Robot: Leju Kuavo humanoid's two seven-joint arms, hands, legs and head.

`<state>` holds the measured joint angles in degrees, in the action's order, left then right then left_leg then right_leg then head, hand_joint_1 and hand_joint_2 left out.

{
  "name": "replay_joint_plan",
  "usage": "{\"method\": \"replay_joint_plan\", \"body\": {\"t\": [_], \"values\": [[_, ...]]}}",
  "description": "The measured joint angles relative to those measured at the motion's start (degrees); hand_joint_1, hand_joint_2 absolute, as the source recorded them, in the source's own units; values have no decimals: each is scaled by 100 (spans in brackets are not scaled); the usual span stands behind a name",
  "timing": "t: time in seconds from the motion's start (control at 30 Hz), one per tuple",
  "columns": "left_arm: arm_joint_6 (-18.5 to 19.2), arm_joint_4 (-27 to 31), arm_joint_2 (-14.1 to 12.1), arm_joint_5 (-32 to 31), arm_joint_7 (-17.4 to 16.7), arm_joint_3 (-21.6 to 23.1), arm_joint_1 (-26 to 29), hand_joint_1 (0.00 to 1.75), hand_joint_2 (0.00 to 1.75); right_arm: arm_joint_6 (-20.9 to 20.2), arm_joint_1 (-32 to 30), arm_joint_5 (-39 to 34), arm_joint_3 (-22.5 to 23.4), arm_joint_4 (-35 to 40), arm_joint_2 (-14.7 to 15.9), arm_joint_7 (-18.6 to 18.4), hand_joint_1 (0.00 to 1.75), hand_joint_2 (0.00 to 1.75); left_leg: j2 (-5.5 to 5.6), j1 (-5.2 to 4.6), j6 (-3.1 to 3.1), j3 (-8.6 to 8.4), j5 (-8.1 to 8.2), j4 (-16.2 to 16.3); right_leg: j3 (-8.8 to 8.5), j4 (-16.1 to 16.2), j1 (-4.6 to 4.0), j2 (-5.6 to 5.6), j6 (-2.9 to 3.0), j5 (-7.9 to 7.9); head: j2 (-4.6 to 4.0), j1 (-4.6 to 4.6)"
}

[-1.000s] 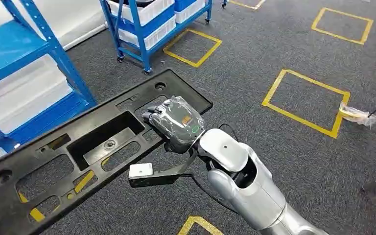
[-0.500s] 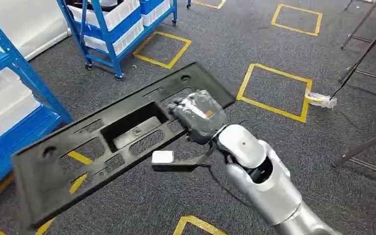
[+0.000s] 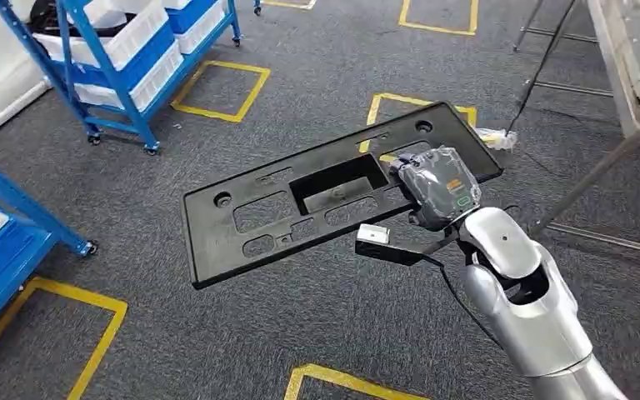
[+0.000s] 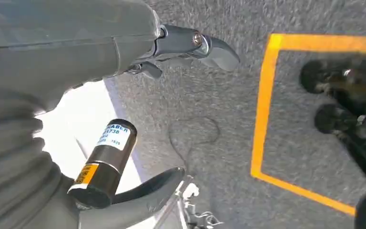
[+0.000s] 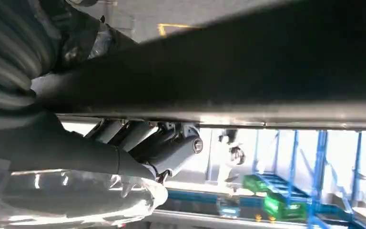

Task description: Take the parts from the cabinet and place them on the table.

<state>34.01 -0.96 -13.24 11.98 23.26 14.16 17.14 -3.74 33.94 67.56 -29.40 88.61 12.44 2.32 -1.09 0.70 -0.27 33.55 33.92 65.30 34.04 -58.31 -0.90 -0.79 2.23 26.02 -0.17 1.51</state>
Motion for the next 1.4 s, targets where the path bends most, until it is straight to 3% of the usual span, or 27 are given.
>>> {"method": "replay_joint_plan", "body": {"t": [0.07, 0.1, 0.17, 0.2, 0.23, 0.27, 0.3, 0.4, 0.43, 0.47, 0.5, 0.57, 0.63, 0.7, 0.73, 0.77, 0.8, 0.9, 0.93, 1.0, 1.07, 1.13, 1.17, 1.23, 1.27, 1.3, 1.4], "values": [[-4, 0, 7, -4, 0, -48, 28, 0, 175, 0, -50, 20, 2, -4, 2, 7, 175, 175, 70, -3, -23, 455, 372, 913, 4, -18, -2, 155, 8, 5, 0, 4], [-4, 0, 17, -4, 0, -74, 33, 0, 175, 0, -78, 39, 4, -4, 9, 7, 175, 175, 72, -3, -29, 575, 378, 1117, 7, -33, -4, 224, 13, 9, 0, 4], [-20, 0, 33, -11, 0, -87, 31, 0, 175, 0, -134, 50, 11, -7, 24, 9, 175, 175, 80, 3, -21, 459, -9, 735, 3, -67, -1, 379, 14, 21, 0, 4], [-35, 0, 39, -13, 0, -96, 34, 0, 175, 0, -138, 50, 17, -4, 31, 11, 175, 175, 121, 10, -10, 224, -337, 185, 1, -89, 3, 471, 2, 31, 0, 4], [-57, 0, 44, -15, 0, -111, 37, 0, 175, 2, -139, 50, 31, -4, 35, 11, 175, 175, 296, 27, 4, -11, -592, -336, 6, -118, 10, 541, -21, 49, 0, 4], [-79, 0, 50, -24, 0, -118, 34, 0, 175, 2, -142, 48, 53, -4, 42, 11, 175, 175, 619, 50, 37, -86, -485, -482, 38, -143, 6, 593, -43, 56, 0, 7], [-87, 0, 68, -28, 4, -120, 53, 0, 175, 2, -145, 48, 66, -4, 52, 13, 175, 175, 628, 52, 43, -109, -502, -566, 86, -192, 3, 676, -73, 57, 0, 7], [-101, 0, 81, -50, 11, -135, 59, 0, 175, 4, -208, 50, 92, -2, 103, 13, 175, 175, 428, 11, 108, -127, -536, -588, 123, -137, 57, 879, -193, -11, 0, 9], [-103, 0, 92, -48, 11, -140, 55, 0, 175, 2, -223, 50, 105, -2, 144, 24, 175, 175, 338, 56, 172, -152, -579, -663, 135, -176, 36, 778, -214, 27, 0, 7], [-103, 0, 92, -48, 15, -153, 50, 0, 175, 4, -216, 50, 114, 2, 151, 28, 175, 175, 267, 44, 207, -172, -591, -691, 196, -339, 3, 416, -249, 166, 0, 31], [-101, 0, 103, -48, 15, -164, 59, 0, 175, 4, -215, 50, 116, 4, 157, 33, 175, 175, 196, 35, 231, -177, -592, -697, 341, -649, 12, 240, -282, 367, 0, 29], [-103, 0, 111, -61, 13, -173, 78, 0, 175, 4, -239, 52, 118, 4, 160, 33, 175, 175, 46, 17, 241, -171, -584, -696, 780, -1569, 65, 129, -331, 790, 0, 31], [-101, 0, 111, -85, 15, -199, 77, 0, 175, 0, -249, 107, 125, -20, 190, 17, 175, 175, -104, 16, 234, -173, -572, -695, 946, -1896, 124, 112, -374, 770, 0, 33], [-101, 0, 120, -125, 15, -219, 66, 0, 175, -2, -247, 153, 179, -46, 216, -9, 175, 175, -208, 16, 215, -195, -551, -694, 605, -1239, 154, 64, -386, 370, 0, 33], [-101, 0, 125, -142, 15, -219, 65, 0, 175, -4, -229, 157, 245, -59, 225, -18, 175, 175, -276, 16, 196, -220, -532, -695, 253, -582, 160, -39, -374, 96, 0, 35], [-98, 0, 125, -153, 15, -227, 67, 0, 175, -4, -203, 168, 308, -72, 227, -24, 175, 175, -319, 9, 172, -242, -512, -695, 54, -160, 141, -275, -356, 61, 0, 35], [-94, 0, 127, -173, 15, -251, 65, 0, 175, -7, -181, 175, 374, -94, 227, -26, 175, 175, -365, -34, 132, -241, -489, -668, 32, -103, 65, -313, -309, 68, 0, 31], [-83, 0, 129, -188, 15, -277, 56, 0, 175, -11, -175, 192, 518, -136, 242, -26, 175, 175, -509, -23, 56, -294, -483, -717, 64, -114, 30, -119, -226, 68, 0, 33], [-83, 0, 129, -197, 15, -286, 40, 0, 175, -13, -174, 216, 560, -144, 251, -26, 175, 175, -537, -20, 17, -294, -445, -707, 14, -39, 88, -53, -162, 26, 0, 28], [-79, 0, 136, -225, 17, -313, 28, 0, 175, -22, -142, 260, 630, -164, 256, -26, 175, 175, -58, 21, -7, -115, -146, -259, -9, 2, 102, 17, -85, -1, 0, 26], [-85, 0, 138, -236, 15, -319, 51, 0, 175, -24, -140, 260, 634, -181, 251, -31, 175, 175, 74, 22, -30, 356, 282, 687, -8, -7, 90, 147, -68, 10, 0, 26], [-83, 0, 140, -238, 15, -326, 49, 0, 175, -31, -147, 275, 638, -223, 251, -31, 175, 175, 78, 22, -28, 658, 323, 1181, -3, -32, 74, 288, -59, 17, 0, 28], [-83, 0, 142, -238, 15, -339, 45, 0, 175, -37, -153, 275, 640, -234, 251, -31, 175, 175, 86, 23, -17, 616, 129, 1011, -8, -46, 73, 359, -56, 24, 0, 28], [-83, 0, 142, -240, 15, -361, 47, 0, 175, -39, -149, 275, 647, -243, 251, -31, 175, 175, 164, 25, 15, 224, -457, 50, -18, -86, 76, 520, -76, 43, 0, 26], [-83, 0, 140, -247, 15, -365, 49, 0, 175, -42, -143, 275, 658, -243, 251, -31, 175, 175, 362, 31, 39, 20, -653, -437, -9, -113, 91, 589, -100, 63, 0, 28], [-83, 0, 140, -260, 13, -372, 49, 0, 175, -48, -132, 280, 680, -251, 251, -42, 175, 175, 576, 33, 53, -27, -570, -551, 29, -156, 62, 646, -135, 81, 0, 31], [-79, 0, 123, -295, 2, -404, 46, 0, 175, -105, -131, 293, 743, -297, 251, -46, 175, 175, 387, -10, 120, -41, -603, -556, 83, -121, 130, 823, -233, 22, 0, 26]]}}
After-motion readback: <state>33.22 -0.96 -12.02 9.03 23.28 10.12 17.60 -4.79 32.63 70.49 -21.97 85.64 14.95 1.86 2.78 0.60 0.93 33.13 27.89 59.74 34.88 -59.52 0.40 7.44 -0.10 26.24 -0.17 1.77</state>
